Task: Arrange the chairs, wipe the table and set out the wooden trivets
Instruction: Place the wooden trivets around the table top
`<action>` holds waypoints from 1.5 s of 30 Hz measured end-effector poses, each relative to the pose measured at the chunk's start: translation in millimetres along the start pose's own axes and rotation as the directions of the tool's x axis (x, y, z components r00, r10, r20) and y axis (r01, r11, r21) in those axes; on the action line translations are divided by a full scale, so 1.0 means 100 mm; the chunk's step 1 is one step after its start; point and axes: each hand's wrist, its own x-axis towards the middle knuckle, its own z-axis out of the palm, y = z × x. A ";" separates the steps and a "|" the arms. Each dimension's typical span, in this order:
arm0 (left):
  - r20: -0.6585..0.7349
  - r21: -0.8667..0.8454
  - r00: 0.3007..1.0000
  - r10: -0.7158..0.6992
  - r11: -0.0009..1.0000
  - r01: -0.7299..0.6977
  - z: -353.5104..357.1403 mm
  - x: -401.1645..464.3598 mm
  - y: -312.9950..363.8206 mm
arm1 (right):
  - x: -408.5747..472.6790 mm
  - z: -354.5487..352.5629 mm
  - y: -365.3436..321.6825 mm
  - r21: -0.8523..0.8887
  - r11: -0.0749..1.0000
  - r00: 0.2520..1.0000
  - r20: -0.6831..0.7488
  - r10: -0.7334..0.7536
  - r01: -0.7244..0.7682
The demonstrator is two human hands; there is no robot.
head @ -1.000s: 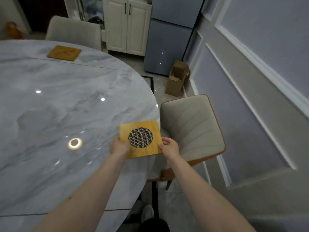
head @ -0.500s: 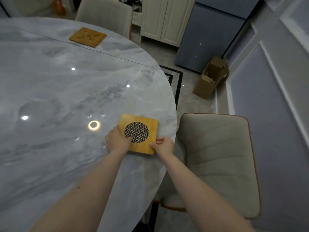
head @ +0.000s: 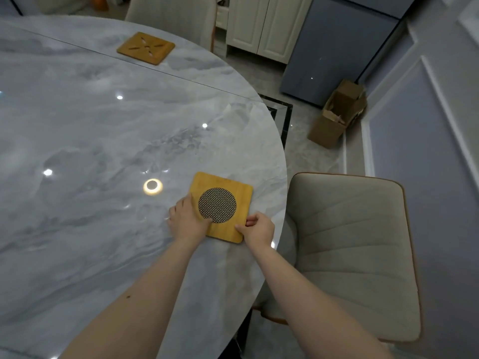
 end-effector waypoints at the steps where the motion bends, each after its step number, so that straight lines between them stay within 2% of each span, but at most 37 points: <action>1: 0.003 0.004 1.000 0.009 1.000 -0.009 0.00 -0.01 0.00 | -0.01 0.01 0.00 -0.001 1.000 1.000 -0.003 0.003 -0.003; 34: -0.014 0.092 0.995 0.098 0.991 -0.096 0.03 -0.06 -0.15 | -0.12 0.10 -0.01 -0.037 0.999 1.000 -0.016 -0.018 0.017; 42: 0.025 0.115 0.992 0.123 0.985 -0.125 0.04 -0.04 -0.18 | -0.11 0.07 -0.03 -0.055 0.998 1.000 0.022 0.001 0.000; 45: 0.087 0.151 0.987 0.138 0.977 -0.150 0.04 -0.07 -0.20 | -0.13 0.04 -0.04 -0.045 0.999 0.997 0.069 0.030 -0.027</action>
